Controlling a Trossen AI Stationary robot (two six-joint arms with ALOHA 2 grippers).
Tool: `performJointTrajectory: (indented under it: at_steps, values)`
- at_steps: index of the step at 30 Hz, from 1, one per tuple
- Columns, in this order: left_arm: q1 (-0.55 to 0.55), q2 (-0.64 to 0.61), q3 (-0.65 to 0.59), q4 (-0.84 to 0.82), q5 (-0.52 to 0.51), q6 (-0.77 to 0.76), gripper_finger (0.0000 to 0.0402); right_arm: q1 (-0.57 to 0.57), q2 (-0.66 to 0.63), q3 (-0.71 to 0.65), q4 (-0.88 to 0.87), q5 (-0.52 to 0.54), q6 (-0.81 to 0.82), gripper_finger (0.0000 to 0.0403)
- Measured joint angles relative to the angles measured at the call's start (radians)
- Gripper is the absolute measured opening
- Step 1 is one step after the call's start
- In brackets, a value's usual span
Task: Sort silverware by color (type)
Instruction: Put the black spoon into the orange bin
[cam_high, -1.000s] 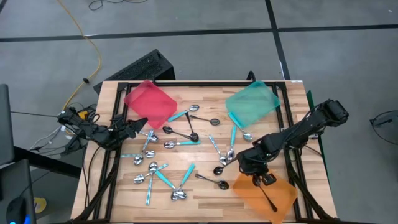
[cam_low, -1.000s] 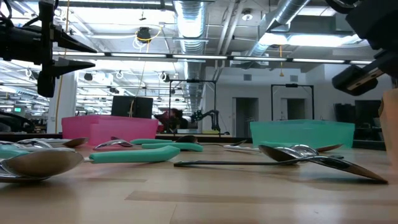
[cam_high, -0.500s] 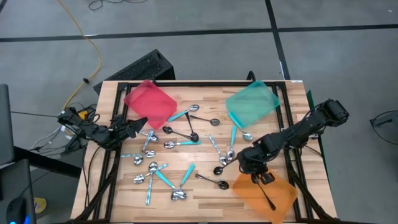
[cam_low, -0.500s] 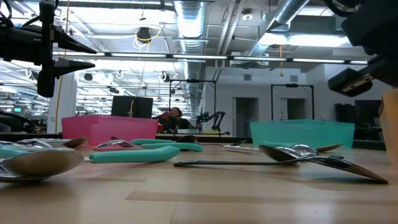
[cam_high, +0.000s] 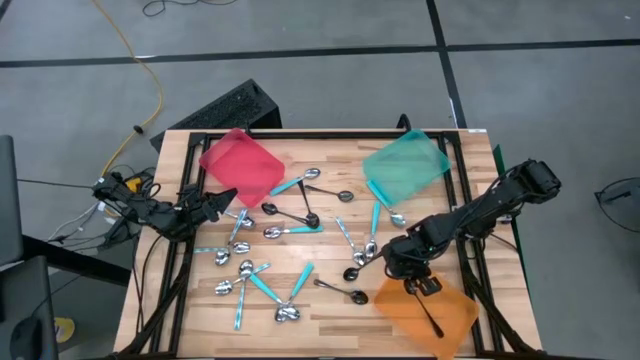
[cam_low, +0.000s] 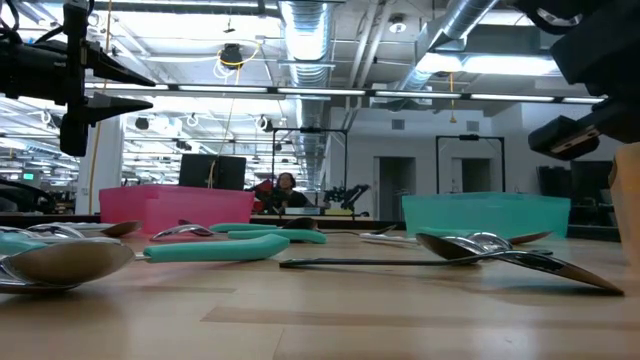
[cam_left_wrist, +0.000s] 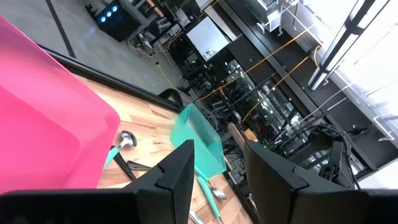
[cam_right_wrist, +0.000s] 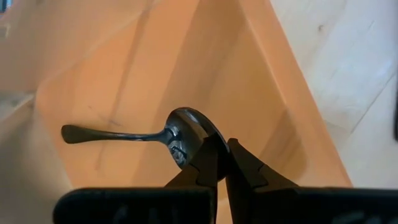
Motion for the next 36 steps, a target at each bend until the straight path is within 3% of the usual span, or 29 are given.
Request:
performJointTrajectory:
  at_steps: [10, 22, 36]
  values:
    - [0.0, 0.0, 0.0, -0.001, -0.006, 0.009, 0.0123, 0.007, 0.0, -0.026, 0.022, 0.019, 0.035, 0.0033]
    - [0.0, 0.0, 0.0, -0.001, -0.007, 0.01, 0.0123, 0.064, 0.0, -0.026, 0.02, 0.135, 0.062, 0.0041]
    - [0.0, 0.0, 0.0, -0.001, -0.007, 0.026, 0.0123, 0.076, 0.001, -0.026, 0.018, 0.15, 0.085, 0.0047]
